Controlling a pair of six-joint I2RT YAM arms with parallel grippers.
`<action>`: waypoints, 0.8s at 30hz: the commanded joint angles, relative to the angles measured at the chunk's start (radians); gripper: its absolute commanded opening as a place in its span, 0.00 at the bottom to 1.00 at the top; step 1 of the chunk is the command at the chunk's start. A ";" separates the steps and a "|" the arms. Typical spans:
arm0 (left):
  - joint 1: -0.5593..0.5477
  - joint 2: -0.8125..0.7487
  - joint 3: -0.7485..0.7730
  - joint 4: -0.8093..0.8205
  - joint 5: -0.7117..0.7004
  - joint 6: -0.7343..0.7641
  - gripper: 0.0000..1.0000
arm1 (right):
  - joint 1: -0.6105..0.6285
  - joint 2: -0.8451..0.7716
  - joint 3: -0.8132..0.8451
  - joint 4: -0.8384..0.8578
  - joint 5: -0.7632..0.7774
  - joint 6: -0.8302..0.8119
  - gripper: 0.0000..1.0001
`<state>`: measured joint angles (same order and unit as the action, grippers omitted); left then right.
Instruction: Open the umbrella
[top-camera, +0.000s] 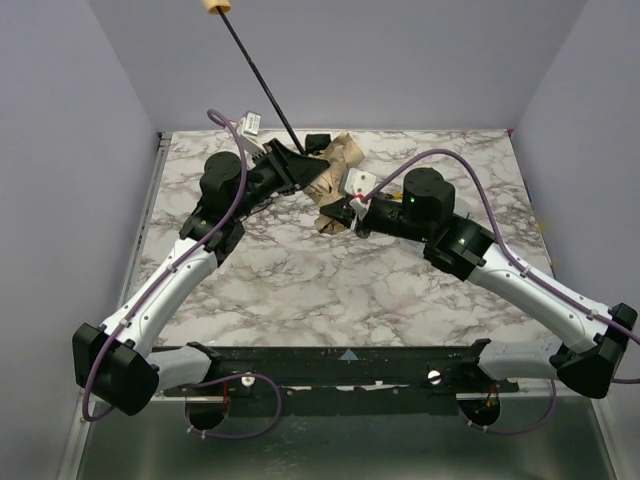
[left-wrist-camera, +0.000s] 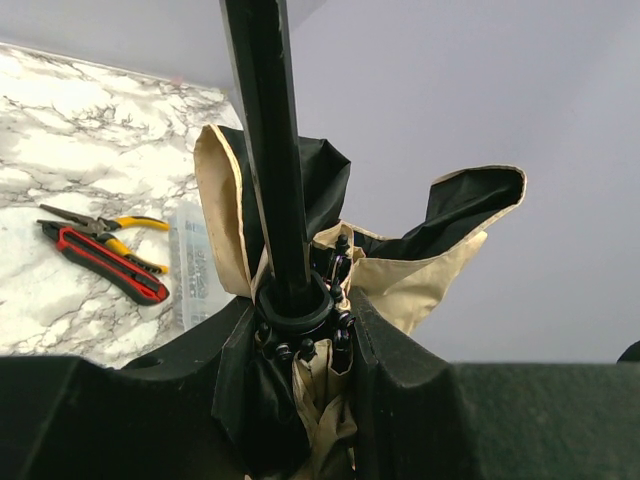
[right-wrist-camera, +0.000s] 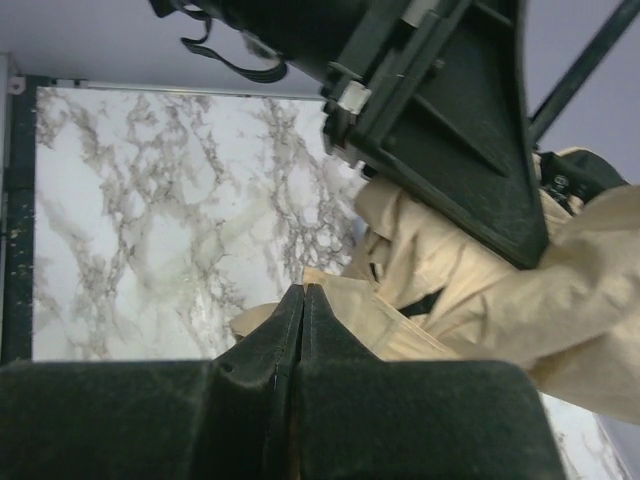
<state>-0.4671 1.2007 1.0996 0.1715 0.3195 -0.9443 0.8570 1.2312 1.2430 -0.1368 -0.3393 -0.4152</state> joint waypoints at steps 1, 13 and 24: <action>-0.010 0.000 0.060 0.077 -0.031 -0.034 0.00 | 0.037 0.019 0.015 -0.060 -0.112 0.035 0.00; -0.001 0.000 0.056 0.086 -0.021 -0.022 0.00 | 0.052 -0.035 -0.006 -0.054 -0.074 0.043 0.05; 0.004 -0.013 0.028 0.121 0.012 -0.021 0.00 | 0.050 -0.182 -0.084 0.128 0.207 -0.014 0.42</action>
<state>-0.4664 1.2148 1.1225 0.1989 0.3096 -0.9581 0.9024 1.0496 1.1709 -0.0921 -0.2298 -0.3859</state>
